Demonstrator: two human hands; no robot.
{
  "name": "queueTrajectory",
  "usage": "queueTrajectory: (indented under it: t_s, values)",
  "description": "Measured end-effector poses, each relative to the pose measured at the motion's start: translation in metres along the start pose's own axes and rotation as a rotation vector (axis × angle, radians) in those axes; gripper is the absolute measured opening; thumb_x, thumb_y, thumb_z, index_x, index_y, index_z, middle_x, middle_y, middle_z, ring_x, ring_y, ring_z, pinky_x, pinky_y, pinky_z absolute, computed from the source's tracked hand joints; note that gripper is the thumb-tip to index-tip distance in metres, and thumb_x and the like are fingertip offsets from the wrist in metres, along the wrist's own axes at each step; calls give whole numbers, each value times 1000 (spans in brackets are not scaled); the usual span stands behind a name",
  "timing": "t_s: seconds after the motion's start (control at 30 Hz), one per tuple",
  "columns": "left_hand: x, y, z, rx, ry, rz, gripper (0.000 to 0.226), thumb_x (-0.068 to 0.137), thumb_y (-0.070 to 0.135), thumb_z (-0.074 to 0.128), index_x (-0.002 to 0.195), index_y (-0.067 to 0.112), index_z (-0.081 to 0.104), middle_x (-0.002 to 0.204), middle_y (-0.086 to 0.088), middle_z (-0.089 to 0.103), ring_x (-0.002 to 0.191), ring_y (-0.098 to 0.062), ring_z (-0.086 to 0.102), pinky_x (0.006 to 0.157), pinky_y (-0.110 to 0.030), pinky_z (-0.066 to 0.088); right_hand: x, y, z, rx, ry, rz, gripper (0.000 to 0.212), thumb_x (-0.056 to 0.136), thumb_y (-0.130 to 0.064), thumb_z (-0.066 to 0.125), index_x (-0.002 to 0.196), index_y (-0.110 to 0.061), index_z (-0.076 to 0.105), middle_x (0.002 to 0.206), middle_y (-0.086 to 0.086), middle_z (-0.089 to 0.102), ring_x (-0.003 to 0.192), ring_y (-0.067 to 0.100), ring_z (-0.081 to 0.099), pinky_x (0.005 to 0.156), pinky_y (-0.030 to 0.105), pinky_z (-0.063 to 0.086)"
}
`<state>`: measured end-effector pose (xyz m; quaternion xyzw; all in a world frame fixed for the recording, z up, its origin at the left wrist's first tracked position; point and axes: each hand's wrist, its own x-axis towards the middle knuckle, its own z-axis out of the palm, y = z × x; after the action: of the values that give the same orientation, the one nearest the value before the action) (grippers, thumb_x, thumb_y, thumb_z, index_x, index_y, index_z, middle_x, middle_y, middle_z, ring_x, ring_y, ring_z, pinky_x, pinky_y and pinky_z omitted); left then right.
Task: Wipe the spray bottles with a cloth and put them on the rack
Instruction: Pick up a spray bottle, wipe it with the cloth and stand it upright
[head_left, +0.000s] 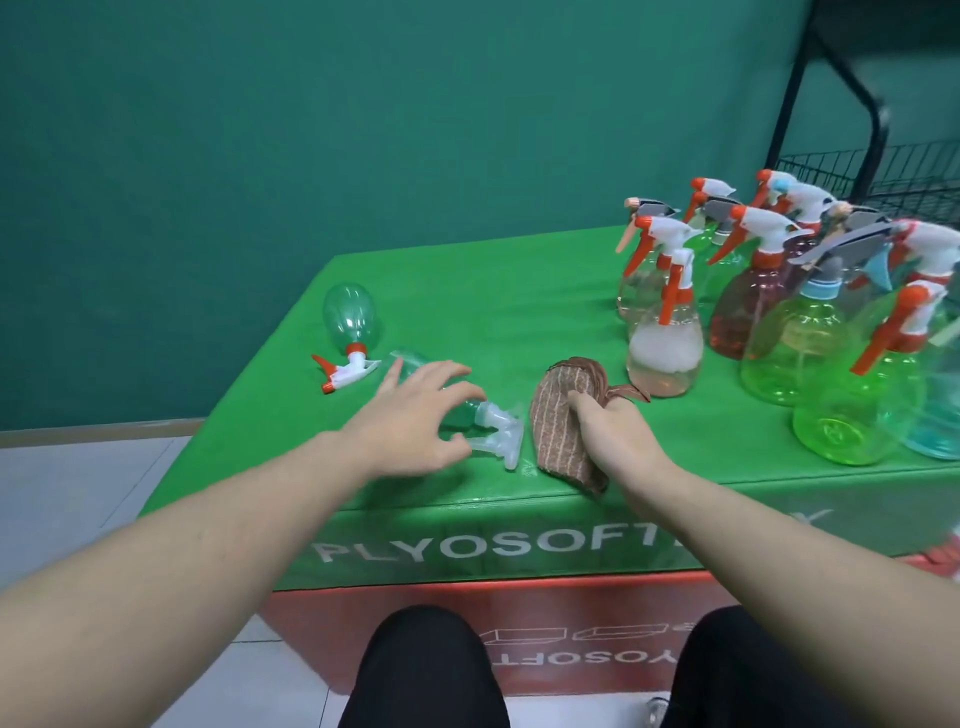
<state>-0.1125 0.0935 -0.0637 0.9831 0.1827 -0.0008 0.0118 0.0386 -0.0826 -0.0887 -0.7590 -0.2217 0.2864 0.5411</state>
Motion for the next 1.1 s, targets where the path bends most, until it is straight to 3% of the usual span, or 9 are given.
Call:
queueTrajectory:
  t_s: [0.1,0.2,0.4,0.63,0.77,0.83,0.87,0.93,1.1]
  values:
    - [14,-17,-5,136,-92,-4,77,88,34,62,157,39,27,172,2,3,159,-16,-1,125,-61,-8,6,-1,-2,-3,45,-1,28,102,-35,48,80,-18,44,73,8,43,68,20,44,65,34,33]
    - [27,-29,-5,245,-192,-9,91,88,36,67,161,41,14,172,0,-7,159,-19,-5,124,-61,-7,12,-2,-4,18,55,2,29,102,-36,49,79,-20,41,72,6,40,71,21,43,67,35,33]
    - [42,-29,-1,341,-137,26,84,91,27,67,161,37,20,158,7,35,150,-17,25,126,-61,7,18,1,-8,6,71,8,27,102,-36,49,84,-18,42,77,8,42,73,21,45,66,34,34]
    - [30,-28,6,217,-46,-15,77,84,34,73,153,36,37,144,11,44,140,-16,34,124,-63,14,10,3,-13,0,88,2,29,102,-36,49,79,-20,40,71,6,39,71,22,43,66,34,33]
    - [14,-26,7,205,-25,0,80,81,45,73,152,37,37,138,14,46,132,-14,43,123,-59,19,2,3,-14,-3,76,17,26,102,-39,48,89,-17,45,75,8,42,72,22,45,66,34,34]
    - [6,-22,4,190,-6,-1,82,80,49,73,153,35,37,132,12,48,119,-13,49,114,-44,34,-2,2,-14,-4,69,14,26,102,-38,48,89,-16,46,75,9,43,71,22,45,63,33,34]
    - [1,-18,2,175,5,-8,84,81,50,73,153,33,36,129,10,48,112,-13,50,99,-34,41,-5,1,-14,-3,69,9,27,103,-38,48,86,-16,46,73,9,43,69,22,46,61,33,35]
    - [-7,-13,0,136,26,-34,85,81,51,73,153,30,35,127,8,47,103,-12,50,74,-26,39,-8,-1,-14,-8,68,0,30,103,-37,47,81,-17,45,67,5,43,66,22,46,59,32,35]
    - [-22,-3,1,13,110,-90,83,78,54,72,150,30,37,125,9,46,94,-12,52,68,-30,44,-15,-8,-13,-8,63,0,36,103,-38,47,72,-21,41,66,5,41,62,20,43,59,31,34]
